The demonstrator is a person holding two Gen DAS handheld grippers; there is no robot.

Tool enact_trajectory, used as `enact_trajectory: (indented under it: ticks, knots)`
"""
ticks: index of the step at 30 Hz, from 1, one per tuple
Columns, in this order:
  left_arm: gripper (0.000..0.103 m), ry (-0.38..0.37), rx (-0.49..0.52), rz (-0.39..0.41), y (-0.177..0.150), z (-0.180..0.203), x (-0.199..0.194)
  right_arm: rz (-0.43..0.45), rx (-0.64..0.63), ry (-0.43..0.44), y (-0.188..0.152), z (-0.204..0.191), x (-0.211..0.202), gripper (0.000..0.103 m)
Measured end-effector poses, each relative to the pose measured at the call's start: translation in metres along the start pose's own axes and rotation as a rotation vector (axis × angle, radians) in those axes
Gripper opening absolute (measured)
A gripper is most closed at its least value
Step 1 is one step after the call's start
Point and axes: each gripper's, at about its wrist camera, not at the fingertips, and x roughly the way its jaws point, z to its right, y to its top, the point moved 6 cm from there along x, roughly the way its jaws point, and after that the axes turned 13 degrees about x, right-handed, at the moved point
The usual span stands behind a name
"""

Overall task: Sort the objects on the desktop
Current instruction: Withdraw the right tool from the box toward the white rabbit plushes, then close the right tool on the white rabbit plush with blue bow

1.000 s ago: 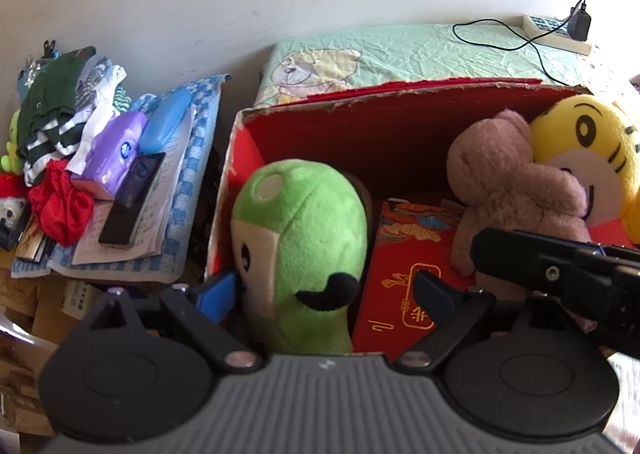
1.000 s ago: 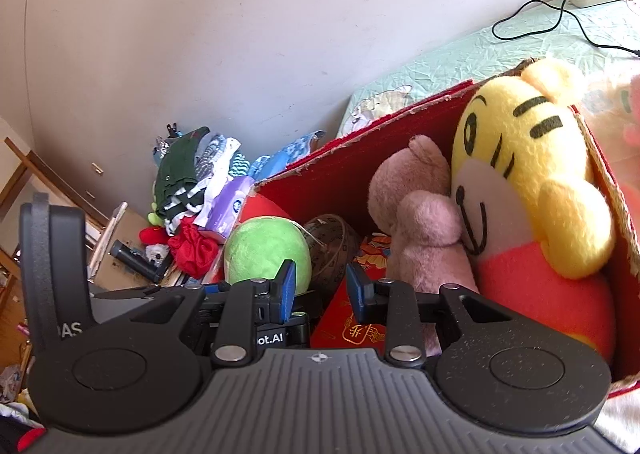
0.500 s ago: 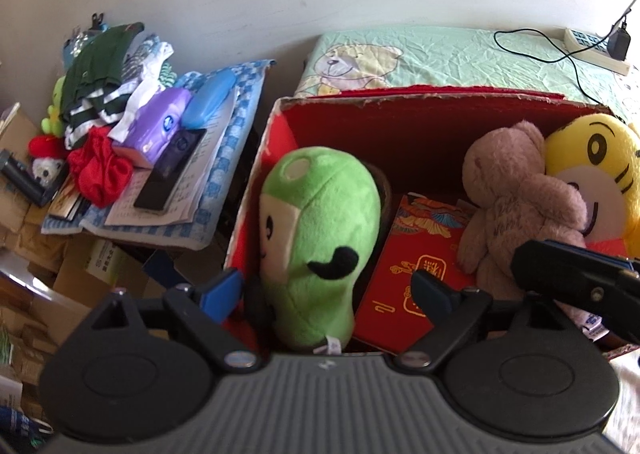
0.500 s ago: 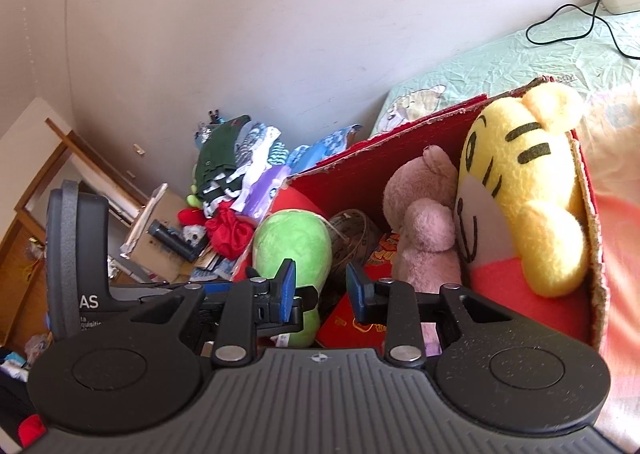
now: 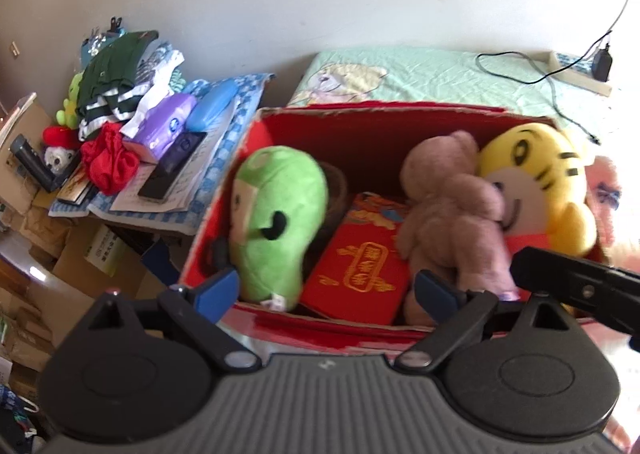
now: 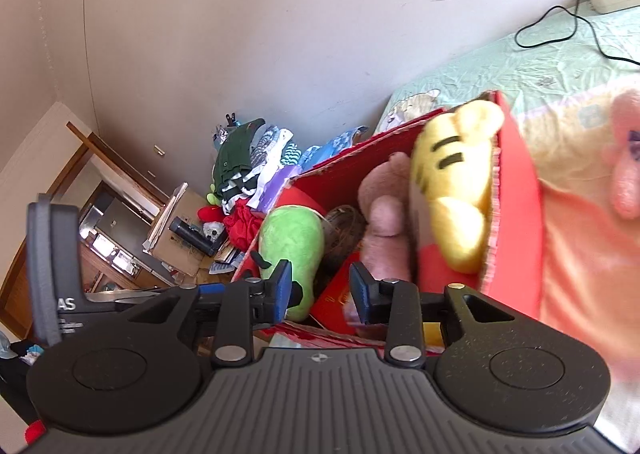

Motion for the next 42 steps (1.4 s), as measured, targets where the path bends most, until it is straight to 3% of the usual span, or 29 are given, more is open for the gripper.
enact_trajectory:
  ticks: [6,7,9,14,18,22,25,32,37,42]
  knots:
    - [0.096,-0.096,0.033,0.076,0.009,0.043,-0.022,0.044,0.021,-0.034,0.003,0.023,-0.037,0.036]
    - [0.096,-0.117,0.042,0.091,0.011,0.052,-0.025,0.056,0.031,-0.041,0.004,0.029,-0.045,0.032]
    - [0.096,-0.156,0.061,0.116,0.016,0.069,-0.032,0.074,0.053,-0.044,0.005,0.038,-0.058,0.039]
    - [0.096,-0.239,0.145,0.197,0.027,0.118,-0.053,0.149,0.106,-0.037,0.012,0.063,-0.101,0.039]
    - [0.097,-0.348,0.206,0.231,0.033,0.158,-0.063,0.216,0.176,-0.107,0.016,0.095,-0.131,0.039]
    - [0.097,-0.468,0.273,0.215,0.030,0.205,-0.060,0.269,0.266,-0.196,0.016,0.131,-0.152,0.039]
    - [0.097,-0.545,0.311,0.156,0.026,0.239,-0.047,0.301,0.320,-0.244,0.015,0.152,-0.165,0.039]
    - [0.099,-0.666,0.291,0.058,0.018,0.280,-0.019,0.343,0.399,-0.324,0.018,0.186,-0.184,0.039]
    - [0.100,-0.645,0.295,0.057,0.016,0.297,-0.005,0.342,0.439,-0.361,0.019,0.204,-0.193,0.040]
    - [0.100,-0.679,0.300,0.046,0.022,0.308,0.005,0.330,0.454,-0.361,0.025,0.213,-0.195,0.045]
